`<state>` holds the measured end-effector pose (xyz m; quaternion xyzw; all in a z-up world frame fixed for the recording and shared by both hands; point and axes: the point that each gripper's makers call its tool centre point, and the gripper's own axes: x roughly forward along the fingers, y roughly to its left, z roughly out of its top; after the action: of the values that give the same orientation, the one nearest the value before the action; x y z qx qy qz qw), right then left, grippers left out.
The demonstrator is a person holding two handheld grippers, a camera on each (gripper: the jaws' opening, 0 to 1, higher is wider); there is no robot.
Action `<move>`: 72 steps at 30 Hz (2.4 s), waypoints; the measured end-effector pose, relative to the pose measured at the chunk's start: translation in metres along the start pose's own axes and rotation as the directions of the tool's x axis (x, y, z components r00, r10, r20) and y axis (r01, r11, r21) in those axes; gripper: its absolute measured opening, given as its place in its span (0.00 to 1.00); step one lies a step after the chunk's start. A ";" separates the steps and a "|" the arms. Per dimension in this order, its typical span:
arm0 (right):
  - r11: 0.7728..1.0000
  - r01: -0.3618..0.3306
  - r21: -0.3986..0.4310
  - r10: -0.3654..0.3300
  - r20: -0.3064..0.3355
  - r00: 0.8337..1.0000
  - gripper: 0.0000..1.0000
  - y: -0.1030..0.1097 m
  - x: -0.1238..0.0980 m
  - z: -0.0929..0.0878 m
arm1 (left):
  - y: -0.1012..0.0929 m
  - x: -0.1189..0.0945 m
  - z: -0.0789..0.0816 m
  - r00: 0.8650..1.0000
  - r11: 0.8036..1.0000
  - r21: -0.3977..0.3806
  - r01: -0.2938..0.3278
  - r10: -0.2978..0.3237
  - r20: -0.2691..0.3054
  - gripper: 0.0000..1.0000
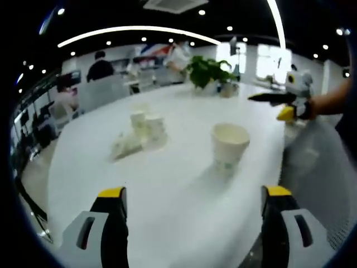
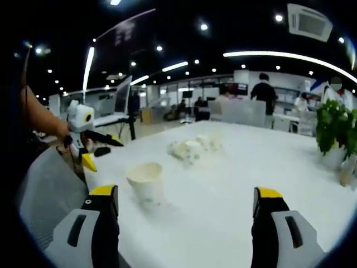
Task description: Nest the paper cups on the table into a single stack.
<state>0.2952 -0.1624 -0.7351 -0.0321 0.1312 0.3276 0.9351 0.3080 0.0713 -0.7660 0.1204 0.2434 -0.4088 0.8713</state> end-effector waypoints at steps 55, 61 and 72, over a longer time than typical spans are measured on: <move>0.992 0.068 0.102 -0.063 -0.050 0.997 0.93 -0.021 -0.004 -0.014 | 0.146 0.168 0.063 0.837 0.772 0.483 0.413 -0.112 -0.535 0.80; 0.990 0.074 0.118 -0.068 -0.050 0.996 0.91 -0.022 -0.005 -0.014 | 0.154 0.181 0.042 0.807 0.786 0.457 0.417 -0.088 -0.584 0.69; 0.989 0.085 0.123 -0.078 -0.056 0.995 0.89 -0.023 -0.006 -0.016 | 0.158 0.198 0.022 0.791 0.806 0.440 0.397 -0.057 -0.609 0.53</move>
<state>0.3018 -0.1865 -0.7497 0.0127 0.1738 0.2792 0.9443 0.5459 0.0334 -0.8488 0.4483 0.3775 -0.5121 0.6279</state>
